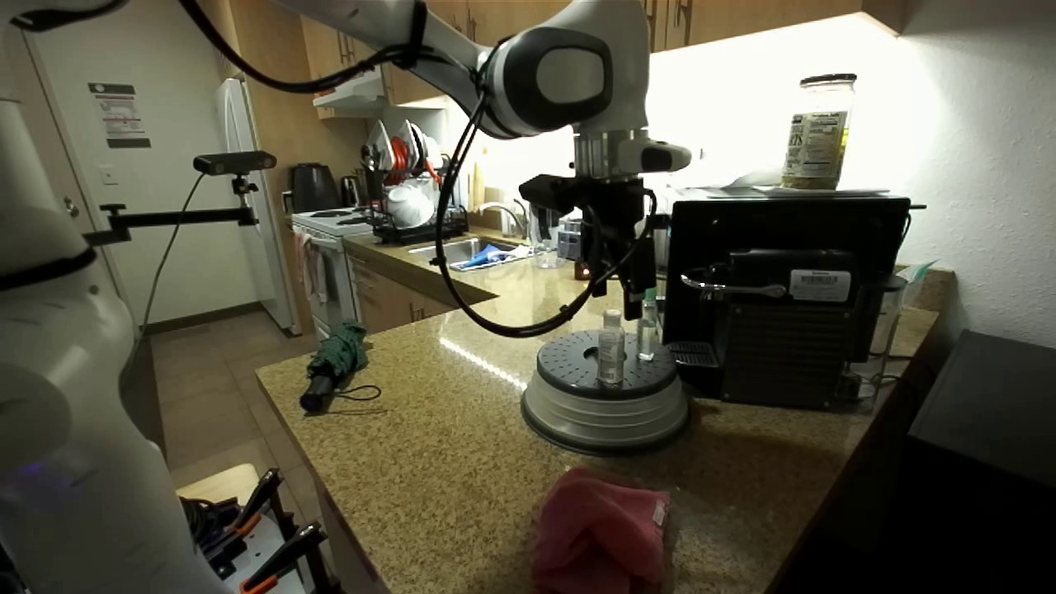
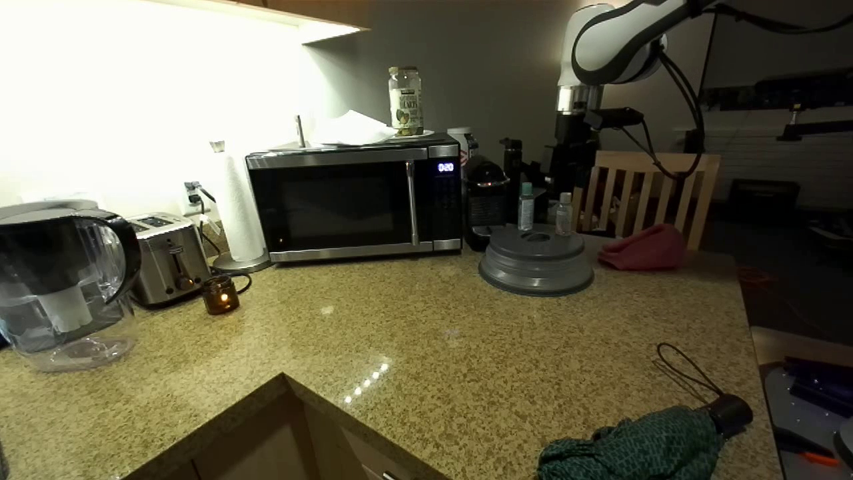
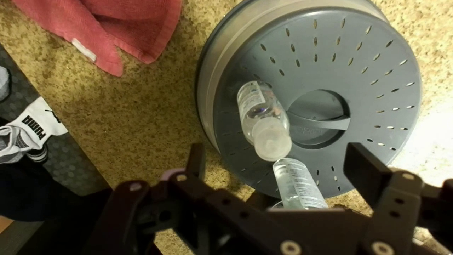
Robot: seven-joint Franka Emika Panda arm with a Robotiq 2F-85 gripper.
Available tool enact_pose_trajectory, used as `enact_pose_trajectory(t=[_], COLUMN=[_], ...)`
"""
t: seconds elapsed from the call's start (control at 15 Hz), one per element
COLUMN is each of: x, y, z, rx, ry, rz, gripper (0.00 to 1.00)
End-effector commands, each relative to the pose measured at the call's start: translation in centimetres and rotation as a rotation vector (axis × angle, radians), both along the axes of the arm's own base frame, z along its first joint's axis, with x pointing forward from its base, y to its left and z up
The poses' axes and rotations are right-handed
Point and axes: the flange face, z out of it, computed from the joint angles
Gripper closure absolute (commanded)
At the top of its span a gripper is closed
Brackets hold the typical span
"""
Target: Pick up the bottle and put it on the counter
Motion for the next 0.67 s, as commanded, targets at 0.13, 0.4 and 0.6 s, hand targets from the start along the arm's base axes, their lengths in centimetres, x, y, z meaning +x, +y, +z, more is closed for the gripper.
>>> enact_pose_trajectory(t=[0.13,0.4,0.6], x=[0.8,0.9,1.1], y=[-1.5,-2.6,-2.7], z=[-1.7,-3.5,-4.4], rx=[-0.021,-0.012,-0.004], ry=[-0.003,0.013,0.02], rz=[0.021,-0.004,-0.01], gripper=[0.0,0.0,0.0])
